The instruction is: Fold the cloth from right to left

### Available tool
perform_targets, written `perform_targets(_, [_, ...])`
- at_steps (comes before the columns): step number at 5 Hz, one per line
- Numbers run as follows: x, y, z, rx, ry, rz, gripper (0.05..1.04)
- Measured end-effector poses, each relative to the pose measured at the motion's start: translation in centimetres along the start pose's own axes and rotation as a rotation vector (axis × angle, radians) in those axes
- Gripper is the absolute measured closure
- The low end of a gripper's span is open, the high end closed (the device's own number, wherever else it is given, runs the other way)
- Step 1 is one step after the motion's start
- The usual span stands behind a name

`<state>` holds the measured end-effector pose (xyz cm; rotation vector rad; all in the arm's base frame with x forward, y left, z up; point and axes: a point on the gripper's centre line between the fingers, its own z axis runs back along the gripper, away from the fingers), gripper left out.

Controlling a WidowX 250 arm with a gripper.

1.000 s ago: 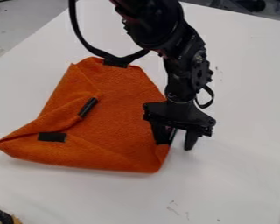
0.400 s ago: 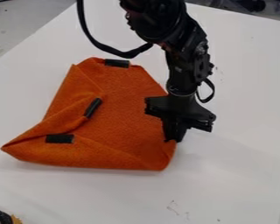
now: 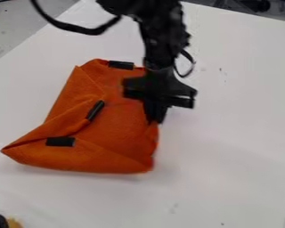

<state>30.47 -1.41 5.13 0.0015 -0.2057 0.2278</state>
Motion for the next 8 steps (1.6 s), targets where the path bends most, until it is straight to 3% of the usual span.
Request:
perform_targets(2, [0.5, 6.6, 0.6, -0.027, -0.043, 0.073, 1.015])
perform_targets(4, [0.8, 10.2, -0.2, -0.048, -0.061, 0.082, 0.991])
perform_targets(5, [0.6, 11.2, -1.5, -0.041, -0.036, 0.072, 0.823])
perform_targets(6, [1.6, 12.5, -1.2, 0.009, -0.028, 0.047, 0.548])
perform_targets(7, [3.0, 15.2, -0.6, 0.092, -0.017, 0.028, 0.245])
perform_targets(8, [4.1, 16.1, 0.6, 0.124, -0.015, -0.023, 0.077])
